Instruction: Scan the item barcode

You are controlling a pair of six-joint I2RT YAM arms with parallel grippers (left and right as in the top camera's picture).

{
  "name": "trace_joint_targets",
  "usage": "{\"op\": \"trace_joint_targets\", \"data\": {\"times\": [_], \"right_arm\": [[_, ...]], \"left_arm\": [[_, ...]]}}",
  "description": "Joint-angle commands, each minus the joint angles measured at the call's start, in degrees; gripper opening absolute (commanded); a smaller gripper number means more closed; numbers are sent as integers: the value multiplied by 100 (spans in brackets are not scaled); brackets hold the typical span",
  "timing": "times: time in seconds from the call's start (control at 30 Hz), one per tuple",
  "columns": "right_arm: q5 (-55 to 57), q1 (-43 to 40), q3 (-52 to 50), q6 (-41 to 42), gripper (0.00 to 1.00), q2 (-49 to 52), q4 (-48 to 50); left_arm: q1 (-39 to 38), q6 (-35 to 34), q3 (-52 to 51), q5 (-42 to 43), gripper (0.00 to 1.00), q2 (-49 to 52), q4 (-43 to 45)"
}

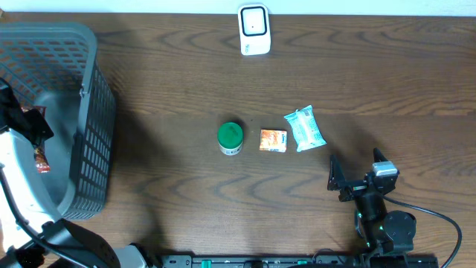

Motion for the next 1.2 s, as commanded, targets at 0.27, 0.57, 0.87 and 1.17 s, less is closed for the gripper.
{"op": "trace_joint_targets", "data": {"times": [0.27,0.57,0.87,1.17], "right_arm": [[26,39,-15,-55,99,-22,-9],[28,39,-15,-55,99,-22,-7],[28,39,-15,-57,99,-22,-9],[28,39,-15,-55,99,-22,-9]], "left_arm": [[28,-111,42,415,7,35,120],[-20,-348,90,780,7,-876,216],[-562,-560,90,1694,7,-2256,341],[-1488,-752,90,485,15,-2474,402]]}}
